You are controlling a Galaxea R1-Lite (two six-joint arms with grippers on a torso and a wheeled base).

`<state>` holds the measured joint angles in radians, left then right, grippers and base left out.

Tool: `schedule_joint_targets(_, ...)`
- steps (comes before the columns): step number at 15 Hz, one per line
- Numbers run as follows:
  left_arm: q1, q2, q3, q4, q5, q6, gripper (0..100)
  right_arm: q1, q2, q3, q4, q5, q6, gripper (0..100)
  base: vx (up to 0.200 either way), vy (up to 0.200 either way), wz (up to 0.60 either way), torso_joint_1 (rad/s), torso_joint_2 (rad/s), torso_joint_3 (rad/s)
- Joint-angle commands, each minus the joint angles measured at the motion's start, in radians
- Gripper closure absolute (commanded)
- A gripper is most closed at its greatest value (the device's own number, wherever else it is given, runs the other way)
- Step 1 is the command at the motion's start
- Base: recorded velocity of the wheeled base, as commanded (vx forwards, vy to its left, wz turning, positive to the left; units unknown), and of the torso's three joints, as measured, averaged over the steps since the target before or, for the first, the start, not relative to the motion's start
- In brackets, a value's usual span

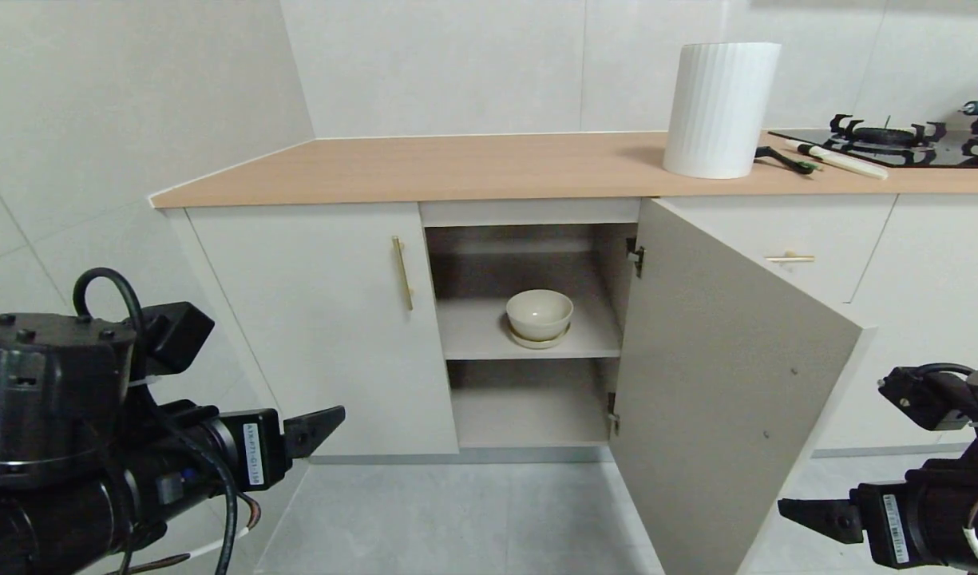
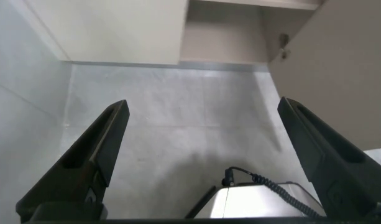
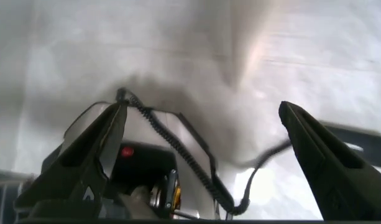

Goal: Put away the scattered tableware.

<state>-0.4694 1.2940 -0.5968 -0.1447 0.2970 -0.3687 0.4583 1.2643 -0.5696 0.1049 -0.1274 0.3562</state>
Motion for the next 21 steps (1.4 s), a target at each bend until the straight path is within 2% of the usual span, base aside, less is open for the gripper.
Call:
schedule_joint_targets(1, 0.000, 0.001, 0.000, -0.001, 0.001, -0.001, 0, -0.070, 0.003, -0.015, 0.021, -0.006, -0.034, 0, 0.000, 0.000, 0.00, 0.000, 0.00, 0.000)
schedule_joint_targets(5, 0.000, 0.001, 0.002, -0.001, -0.001, -0.001, 0, -0.250, 0.001, -0.059, 0.044, -0.009, -0.108, 0, 0.000, 0.000, 0.00, 0.000, 0.00, 0.000)
schedule_joint_targets(9, 0.000, 0.001, 0.000, -0.001, -0.001, -0.001, 0, -0.343, 0.064, -0.082, 0.024, -0.012, -0.111, 0, 0.000, 0.000, 0.00, 0.000, 0.00, 0.000)
schedule_joint_targets(13, 0.005, 0.002, -0.001, -0.006, -0.001, -0.007, 0, -0.438, 0.208, -0.075, -0.185, -0.009, -0.072, 0, 0.000, 0.000, 0.00, 0.000, 0.00, 0.000)
schedule_joint_targets(17, 0.008, 0.002, -0.005, -0.012, -0.002, -0.012, 0, -0.443, 0.346, -0.078, -0.340, -0.011, -0.028, 0, 0.000, 0.000, 0.00, 0.000, 0.00, 0.000)
schedule_joint_targets(18, 0.008, 0.002, -0.005, -0.012, -0.002, -0.012, 0, -0.443, 0.346, -0.078, -0.340, -0.011, -0.028, 0, 0.000, 0.000, 0.00, 0.000, 0.00, 0.000)
schedule_joint_targets(19, 0.012, 0.001, 0.002, -0.055, -0.004, -0.015, 0, -0.425, 0.399, -0.090, -0.410, 0.005, -0.028, 0, 0.000, 0.000, 0.00, 0.000, 0.00, 0.000)
schedule_joint_targets(21, 0.012, -0.004, 0.009, -0.058, -0.006, -0.010, 0, -0.369, 0.445, -0.136, -0.418, 0.009, -0.019, 0, 0.000, 0.000, 0.00, 0.000, 0.00, 0.000)
